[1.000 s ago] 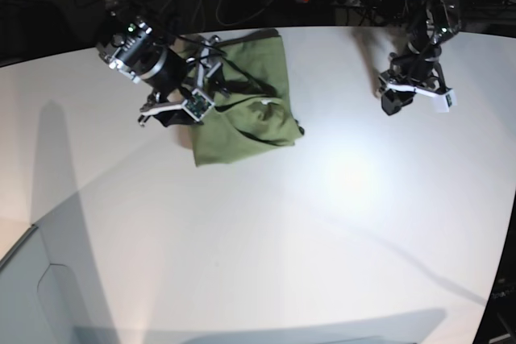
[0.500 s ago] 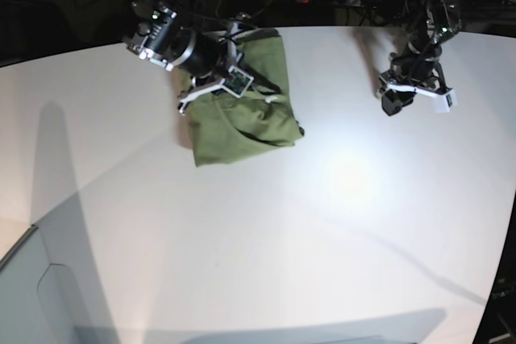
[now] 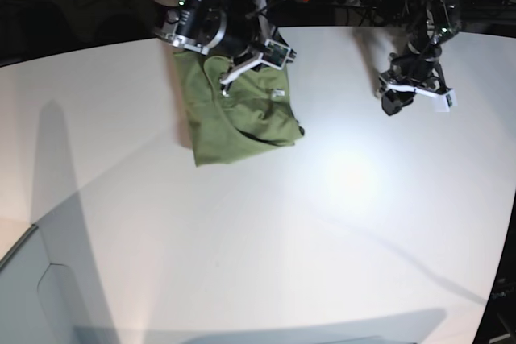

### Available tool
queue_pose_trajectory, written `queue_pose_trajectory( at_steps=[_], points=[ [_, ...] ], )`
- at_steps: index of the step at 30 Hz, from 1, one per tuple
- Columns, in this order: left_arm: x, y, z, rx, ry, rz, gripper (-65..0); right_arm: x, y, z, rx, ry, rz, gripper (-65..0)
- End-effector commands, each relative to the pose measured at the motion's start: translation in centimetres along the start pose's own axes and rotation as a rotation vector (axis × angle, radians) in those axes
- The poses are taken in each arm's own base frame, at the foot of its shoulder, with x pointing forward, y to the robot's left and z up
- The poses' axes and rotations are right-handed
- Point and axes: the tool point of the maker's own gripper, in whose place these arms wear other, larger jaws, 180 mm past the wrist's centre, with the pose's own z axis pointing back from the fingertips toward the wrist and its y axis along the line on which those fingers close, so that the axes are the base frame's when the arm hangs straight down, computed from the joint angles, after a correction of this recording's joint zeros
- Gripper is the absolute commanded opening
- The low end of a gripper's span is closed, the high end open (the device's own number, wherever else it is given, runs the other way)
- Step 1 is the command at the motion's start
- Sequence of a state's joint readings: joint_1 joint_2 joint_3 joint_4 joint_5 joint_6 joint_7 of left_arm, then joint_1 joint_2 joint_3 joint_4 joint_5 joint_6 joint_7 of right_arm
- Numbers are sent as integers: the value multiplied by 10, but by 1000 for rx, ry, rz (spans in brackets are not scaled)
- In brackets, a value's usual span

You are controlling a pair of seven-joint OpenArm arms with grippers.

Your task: Fold the T-shirt properly

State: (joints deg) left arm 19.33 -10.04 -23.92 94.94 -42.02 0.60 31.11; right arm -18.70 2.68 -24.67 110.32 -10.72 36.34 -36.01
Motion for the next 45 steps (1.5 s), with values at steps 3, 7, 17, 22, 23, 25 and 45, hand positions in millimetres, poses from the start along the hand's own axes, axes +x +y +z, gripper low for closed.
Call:
queue_pose_trajectory(
  at_steps=[3,7,17,22,23,25,45],
  points=[
    [16,-6,3,-24,-46,-21,-422,4,10,-12,51,-19,3,-644],
    [22,-11,5,-34,-60,-32,-421,1,22,-22,105,4,35,-643],
    [33,-30,6,-75,-94,-44,-315,12,-22,7,-44,-30,56,-642],
    [33,-82,2,-202,-96,-96,-222,-8,-59,24,-155,8,0,-512],
    [31,-93,-1,-229,-90,-101,-222,-10,-65,27,-175,6,-9,-481],
    [23,-113,-6,-280,-69,-110,-222,-13,-76,36,-216,10,-21,-430],
    [-49,-166,-37,-388,106,-11,-223,-24,-100,52,-297,35,-44,-411]
  ],
)
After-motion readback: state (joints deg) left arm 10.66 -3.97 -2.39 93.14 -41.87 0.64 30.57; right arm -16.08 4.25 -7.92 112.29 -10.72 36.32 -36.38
